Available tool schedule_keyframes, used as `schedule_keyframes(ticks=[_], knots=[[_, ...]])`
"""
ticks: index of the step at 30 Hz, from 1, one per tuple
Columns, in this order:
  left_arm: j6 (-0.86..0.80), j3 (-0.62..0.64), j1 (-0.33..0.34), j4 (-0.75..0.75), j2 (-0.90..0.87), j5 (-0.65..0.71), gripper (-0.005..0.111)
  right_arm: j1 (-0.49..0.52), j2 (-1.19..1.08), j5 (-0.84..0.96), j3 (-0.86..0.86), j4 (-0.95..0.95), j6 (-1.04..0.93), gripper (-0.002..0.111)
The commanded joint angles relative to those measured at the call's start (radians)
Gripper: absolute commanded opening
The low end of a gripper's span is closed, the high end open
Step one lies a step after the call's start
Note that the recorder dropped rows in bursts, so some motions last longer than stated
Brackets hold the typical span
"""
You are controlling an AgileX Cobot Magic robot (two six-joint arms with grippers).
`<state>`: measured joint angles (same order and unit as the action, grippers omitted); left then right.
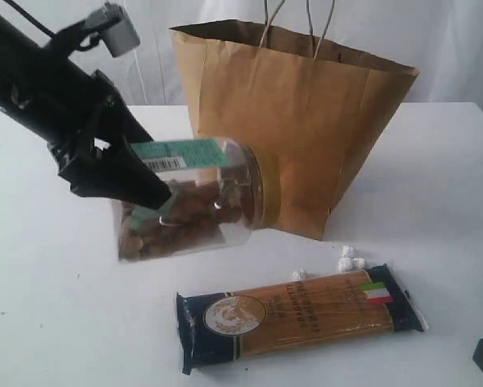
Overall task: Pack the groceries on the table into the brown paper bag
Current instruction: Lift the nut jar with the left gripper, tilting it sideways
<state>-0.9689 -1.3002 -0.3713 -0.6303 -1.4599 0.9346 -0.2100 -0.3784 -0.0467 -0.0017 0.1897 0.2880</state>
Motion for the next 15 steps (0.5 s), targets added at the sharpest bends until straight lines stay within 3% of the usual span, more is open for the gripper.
schedule_keyframes(ticks=[1,6,15], knots=[[0.016,0.001,-0.001,-0.011,0.091,-0.170,0.000,0.001,0.007,-0.003,0.002,0.000,0.002,0.000],[0.013,-0.001,-0.001,-0.015,0.144,-0.362,0.000,0.001,0.007,-0.003,0.002,0.000,0.002,0.000],[0.014,-0.089,-0.001,-0.049,0.144,-0.559,0.000,0.001,0.007,-0.003,0.002,0.000,0.002,0.000]])
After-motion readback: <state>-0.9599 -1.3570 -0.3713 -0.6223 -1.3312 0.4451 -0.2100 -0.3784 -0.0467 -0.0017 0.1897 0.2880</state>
